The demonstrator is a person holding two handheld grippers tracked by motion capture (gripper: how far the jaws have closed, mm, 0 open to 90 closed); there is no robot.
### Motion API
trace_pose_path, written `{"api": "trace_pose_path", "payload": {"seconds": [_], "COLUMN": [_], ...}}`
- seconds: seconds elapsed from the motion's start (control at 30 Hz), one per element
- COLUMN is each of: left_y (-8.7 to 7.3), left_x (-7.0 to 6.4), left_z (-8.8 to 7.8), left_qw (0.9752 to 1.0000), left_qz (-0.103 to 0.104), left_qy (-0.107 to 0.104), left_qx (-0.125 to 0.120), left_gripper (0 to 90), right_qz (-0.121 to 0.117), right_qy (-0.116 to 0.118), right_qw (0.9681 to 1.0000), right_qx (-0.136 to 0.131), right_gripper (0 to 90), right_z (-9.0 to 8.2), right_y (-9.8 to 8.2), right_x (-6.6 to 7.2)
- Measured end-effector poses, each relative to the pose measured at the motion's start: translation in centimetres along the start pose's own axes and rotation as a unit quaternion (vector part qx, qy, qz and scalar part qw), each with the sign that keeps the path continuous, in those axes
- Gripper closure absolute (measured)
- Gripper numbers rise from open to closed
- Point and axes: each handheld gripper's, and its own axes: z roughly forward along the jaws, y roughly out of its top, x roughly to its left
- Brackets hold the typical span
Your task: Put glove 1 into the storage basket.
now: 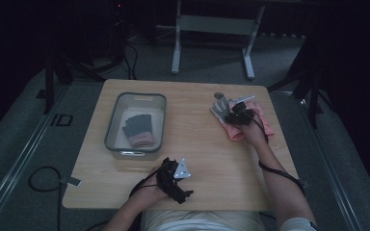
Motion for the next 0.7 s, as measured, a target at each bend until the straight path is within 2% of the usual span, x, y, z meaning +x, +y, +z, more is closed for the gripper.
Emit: {"api": "trace_pose_path", "payload": {"seconds": [0.07,0.1,0.2,0.23,0.27,0.37,0.47,0.53,0.6,0.63,0.7], "left_y": [-0.1,-0.1,-0.2,-0.2,-0.2,-0.3,-0.3,-0.3,-0.4,-0.4,-0.5], "left_x": [0.0,0.0,0.1,0.1,0.0,0.0,0.0,0.0,0.0,0.1,0.1], "left_z": [0.0,0.0,-0.1,-0.1,-0.1,0.0,0.1,0.1,0.2,0.3,0.3], "left_qw": [1.0,1.0,0.9999,0.9998,0.9998,0.9998,0.9999,0.9999,0.9999,0.9999,0.9999], "left_qz": [-0.002,-0.002,-0.006,-0.013,-0.012,-0.008,-0.009,-0.008,-0.008,-0.009,-0.008], "left_qy": [0.005,0.005,0.009,0.011,0.016,0.016,0.01,0.01,0.011,0.011,0.011], "left_qx": [-0.001,-0.001,-0.005,-0.007,-0.008,-0.004,-0.005,-0.006,-0.006,-0.006,-0.006], "left_gripper": [0.6,0.6,0.6,0.6,0.6,0.6,0.6,0.6,0.6,0.6,0.6], "right_qz": [-0.01,-0.01,-0.006,-0.004,0.004,0.012,-0.001,0.009,0.009,0.043,0.057], "right_qy": [-0.001,-0.001,0.002,0.0,-0.013,-0.016,-0.059,-0.056,-0.056,-0.038,-0.035], "right_qw": [0.9999,0.9999,0.9998,0.9998,0.9998,0.9997,0.9982,0.9978,0.9978,0.9965,0.9948], "right_qx": [0.012,0.012,0.019,0.02,0.016,0.016,-0.012,-0.034,-0.034,-0.061,-0.077], "right_gripper": [73.5,73.5,76.1,77.9,82.7,85.3,87.8,88.0,88.0,88.2,88.3], "right_z": [0.4,0.4,0.7,0.8,0.8,0.8,-0.3,-1.2,-1.2,-3.1,-4.5], "right_y": [0.0,0.0,0.0,0.0,0.0,0.0,0.1,0.3,0.3,0.7,1.0], "right_x": [0.1,0.1,0.2,0.2,0.5,0.5,1.6,2.0,2.0,2.1,2.4]}}
